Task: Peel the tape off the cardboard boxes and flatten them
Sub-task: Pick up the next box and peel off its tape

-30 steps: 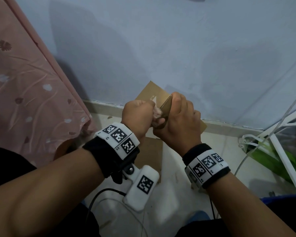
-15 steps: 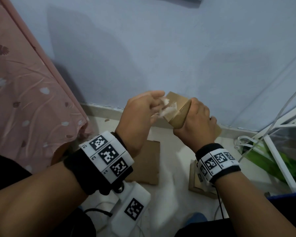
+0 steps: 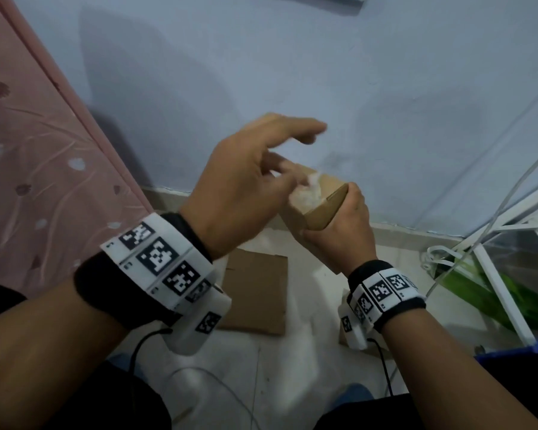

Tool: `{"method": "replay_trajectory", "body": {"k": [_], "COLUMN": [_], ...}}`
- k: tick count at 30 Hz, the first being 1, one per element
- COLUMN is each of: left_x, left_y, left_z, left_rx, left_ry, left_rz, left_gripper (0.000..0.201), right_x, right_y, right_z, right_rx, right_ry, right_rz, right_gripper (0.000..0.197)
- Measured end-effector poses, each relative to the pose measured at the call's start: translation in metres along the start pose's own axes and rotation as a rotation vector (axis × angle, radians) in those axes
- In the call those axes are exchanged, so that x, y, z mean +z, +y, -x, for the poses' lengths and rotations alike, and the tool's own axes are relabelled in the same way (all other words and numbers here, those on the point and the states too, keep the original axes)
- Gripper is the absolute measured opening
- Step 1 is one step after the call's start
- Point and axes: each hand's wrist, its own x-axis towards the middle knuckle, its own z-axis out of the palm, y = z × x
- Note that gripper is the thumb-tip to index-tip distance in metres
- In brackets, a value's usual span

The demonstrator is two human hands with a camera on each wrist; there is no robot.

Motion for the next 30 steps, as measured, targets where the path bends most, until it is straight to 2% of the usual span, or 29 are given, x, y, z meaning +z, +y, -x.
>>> {"method": "replay_trajectory", "body": {"k": [3, 6, 10, 12, 14, 16, 17, 21, 23, 24, 26, 28, 30], "left_x": [-0.018, -0.032, -0.033, -0.032, -0.034, -0.037, -0.038, -0.034, -0.031, -0.031, -0.033, -0.036, -0.037], "left_y": [-0.003, -0.005, -0.010, -0.010, -0.013, -0.022, -0.030, -0.064, -0.073, -0.074, -0.072, -0.069, -0.068], "left_z": [-0.010, -0.016, -0.020, -0.021, -0.022, -0.022, -0.022, -0.020, -0.015, -0.013, -0.011, -0.011, -0.013], "left_rx": [0.103, 0.126, 0.144, 0.162, 0.157, 0.075, -0.003, -0.520, -0.682, -0.731, -0.787, -0.785, -0.729], "left_ry": [0.087, 0.126, 0.180, 0.269, 0.390, 0.443, 0.418, 0.130, 0.083, 0.093, 0.106, 0.134, 0.209], "left_rz": [-0.188, -0.298, -0.297, -0.236, -0.210, -0.232, -0.244, -0.326, -0.249, -0.184, -0.054, 0.023, 0.020], "left_gripper": [0.050, 0.048, 0.031, 0.017, 0.007, 0.016, 0.025, 0.074, 0.087, 0.083, 0.060, 0.046, 0.040], "right_x": [0.004, 0.007, 0.007, 0.007, 0.007, 0.006, 0.007, 0.007, 0.005, 0.003, 0.000, -0.002, -0.004], "right_y": [0.002, 0.005, 0.003, 0.003, 0.005, 0.006, 0.005, -0.011, -0.017, -0.020, -0.020, -0.019, -0.020], "right_z": [0.004, 0.006, 0.005, 0.005, 0.006, 0.008, 0.010, 0.017, 0.017, 0.017, 0.018, 0.019, 0.017], "right_rx": [-0.044, -0.050, -0.069, -0.066, -0.060, -0.074, -0.094, -0.217, -0.266, -0.276, -0.295, -0.305, -0.286], "right_ry": [0.002, -0.017, -0.028, -0.032, -0.033, -0.069, -0.095, -0.145, -0.186, -0.211, -0.256, -0.289, -0.349], "right_rz": [0.045, 0.048, 0.019, -0.024, -0.095, -0.190, -0.254, -0.512, -0.548, -0.555, -0.549, -0.520, -0.465], "right_gripper": [0.112, 0.111, 0.104, 0.094, 0.092, 0.103, 0.106, 0.100, 0.106, 0.107, 0.111, 0.114, 0.112]}}
